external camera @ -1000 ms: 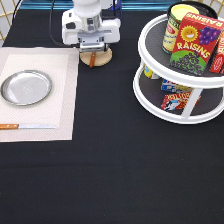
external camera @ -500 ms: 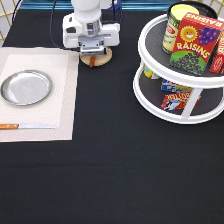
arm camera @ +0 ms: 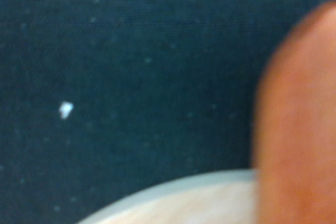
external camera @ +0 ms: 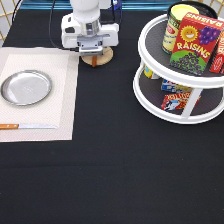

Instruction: Arrange plate and fork

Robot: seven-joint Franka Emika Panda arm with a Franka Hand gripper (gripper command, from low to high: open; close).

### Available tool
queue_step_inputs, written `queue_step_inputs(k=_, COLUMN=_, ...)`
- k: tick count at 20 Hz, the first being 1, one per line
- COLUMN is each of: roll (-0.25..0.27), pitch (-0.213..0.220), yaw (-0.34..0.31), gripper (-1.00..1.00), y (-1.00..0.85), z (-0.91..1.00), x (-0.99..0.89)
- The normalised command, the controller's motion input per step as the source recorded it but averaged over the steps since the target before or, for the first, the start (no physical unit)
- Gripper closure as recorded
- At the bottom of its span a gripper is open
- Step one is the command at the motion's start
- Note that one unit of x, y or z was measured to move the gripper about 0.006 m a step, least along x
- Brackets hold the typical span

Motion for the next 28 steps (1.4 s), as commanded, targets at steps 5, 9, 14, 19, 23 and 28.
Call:
queue_step_inputs(k=5, roll=-0.052, pitch=-0.035, yaw=0.000, gripper=1.00, y=0.00, z=0.01, x=0.02)
queue_step_inputs(k=9, roll=-0.009, pitch=0.000, yaw=0.000, gripper=1.00, y=-0.09, z=0.39, x=0.02)
queue_step_inputs(k=14, roll=0.037, pitch=0.019, yaw=-0.043, gripper=1.00, y=-0.58, z=0.62, x=0.14)
queue_step_inputs(k=19, roll=0.007, pitch=0.025, yaw=-0.091, gripper=1.00, y=-0.73, z=0.55, x=0.16)
queue_step_inputs(k=23, roll=0.000, pitch=0.000, yaw=-0.078, gripper=1.00, y=-0.80, z=0.28, x=0.17)
queue_step_inputs(k=28, roll=0.011, pitch=0.000, yaw=-0.091, gripper=1.00, y=-0.77, z=0.07, x=0.11)
